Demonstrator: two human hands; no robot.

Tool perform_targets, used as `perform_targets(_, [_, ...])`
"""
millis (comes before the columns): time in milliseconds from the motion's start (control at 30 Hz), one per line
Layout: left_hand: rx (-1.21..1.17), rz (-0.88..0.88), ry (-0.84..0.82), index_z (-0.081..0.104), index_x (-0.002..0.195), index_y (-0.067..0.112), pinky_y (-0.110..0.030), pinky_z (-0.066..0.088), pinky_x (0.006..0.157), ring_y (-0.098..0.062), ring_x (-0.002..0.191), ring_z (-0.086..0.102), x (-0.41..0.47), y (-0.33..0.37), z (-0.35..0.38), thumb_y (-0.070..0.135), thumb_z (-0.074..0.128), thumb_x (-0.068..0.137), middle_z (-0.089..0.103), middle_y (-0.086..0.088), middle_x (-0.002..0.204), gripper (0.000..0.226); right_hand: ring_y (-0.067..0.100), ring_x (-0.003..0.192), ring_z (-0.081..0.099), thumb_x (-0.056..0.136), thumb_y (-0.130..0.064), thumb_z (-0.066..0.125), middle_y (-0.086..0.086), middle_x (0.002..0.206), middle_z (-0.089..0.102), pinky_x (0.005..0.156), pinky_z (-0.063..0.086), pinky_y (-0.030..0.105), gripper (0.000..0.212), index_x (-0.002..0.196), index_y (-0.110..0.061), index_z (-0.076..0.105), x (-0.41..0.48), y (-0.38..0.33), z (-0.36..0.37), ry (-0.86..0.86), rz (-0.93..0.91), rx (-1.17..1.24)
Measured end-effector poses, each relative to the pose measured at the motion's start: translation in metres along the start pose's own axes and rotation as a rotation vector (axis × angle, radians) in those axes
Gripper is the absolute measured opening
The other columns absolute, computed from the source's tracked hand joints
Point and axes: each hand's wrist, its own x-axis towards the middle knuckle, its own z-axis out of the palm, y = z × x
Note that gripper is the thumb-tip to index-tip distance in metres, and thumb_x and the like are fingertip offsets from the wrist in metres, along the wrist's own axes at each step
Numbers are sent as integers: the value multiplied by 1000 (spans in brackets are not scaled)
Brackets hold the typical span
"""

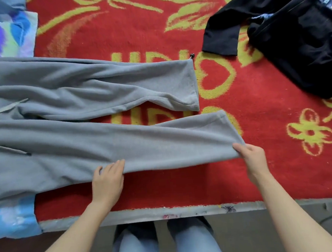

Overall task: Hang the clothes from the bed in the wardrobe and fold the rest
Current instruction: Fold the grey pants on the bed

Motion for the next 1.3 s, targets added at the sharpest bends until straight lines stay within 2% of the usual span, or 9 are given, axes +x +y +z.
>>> perform_targets(167, [138, -23, -336, 57, 127, 3, -57, 44, 89, -41, 118, 53, -30, 4, 11, 10, 73, 60, 50, -29, 131, 69, 15, 49, 38, 91, -41, 53, -4, 47, 36, 55, 25, 32, 52, 50, -18, 31, -19, 28, -9, -224, 119, -835])
perform_targets(300, [117, -210, -429, 5, 151, 20, -50, 10, 112, -32, 145, -1, -19, 7, 20, 12, 49, 80, -3, -18, 156, 83, 35, 88, 56, 98, -40, 40, 15, 79, 60, 76, 39, 40, 48, 70, -6, 58, -9, 22, 9, -80, 174, -696])
perform_targets(433, [0, -234, -239, 23, 148, 16, -50, 15, 111, -32, 144, 10, 25, 1, 7, 15, 55, 86, 10, -17, 156, 70, 31, 109, 54, 93, -33, 54, 15, 113, 62, 85, 39, 34, 39, 116, -2, 60, 4, 7, 38, -75, -32, -632])
perform_targets(600, [-45, -228, -171, 40, 141, 15, -50, 20, 108, -27, 140, 25, 80, -14, -1, 18, 48, 94, 33, -9, 151, 48, 19, 69, 46, 88, -27, 63, -3, 60, 47, 51, 26, 29, 32, 62, -15, 48, 21, -6, 61, -96, 33, -450])
perform_targets(733, [76, -215, -335, 45, 135, 24, -50, 18, 108, -21, 135, 29, 107, -33, 0, 28, 41, 98, 47, 1, 140, 38, 16, 71, 45, 89, -19, 61, 0, 62, 51, 52, 32, 28, 25, 67, -7, 59, 39, -19, 58, -23, 81, -229])
perform_targets(900, [-9, -189, 174, 70, 91, 4, -62, 32, 92, -39, 89, 56, 129, -40, -13, 5, 61, 80, 62, -21, 84, 14, 17, 73, 41, 92, -28, 58, 8, 72, 49, 58, 28, 32, 29, 74, -4, 60, 72, -49, 58, 1, 66, -122])
perform_targets(967, [-83, -336, 199, 63, 116, 5, -59, 26, 99, -43, 111, 48, 130, -36, -13, 9, 59, 84, 57, -27, 113, 33, 25, 81, 50, 97, -37, 46, 16, 77, 56, 65, 35, 35, 41, 77, -4, 60, 79, -54, 66, -31, 66, -308])
perform_targets(1067, [-80, -419, 14, 32, 145, 10, -59, 13, 108, -44, 139, 15, 106, -21, 3, 18, 63, 85, 19, -27, 151, 68, 35, 133, 34, 98, -47, 34, 24, 141, 39, 108, 27, 41, 61, 138, -1, 39, 71, -38, 71, -16, 187, -531])
perform_targets(1300, [-29, -153, -51, 36, 138, 10, -68, 30, 96, -48, 130, 31, 20, 45, 30, 44, 48, 81, 37, -33, 140, 67, 33, 135, 28, 92, -38, 53, 17, 147, 30, 107, 25, 40, 68, 146, -8, 26, -25, 28, 55, 14, 195, -559])
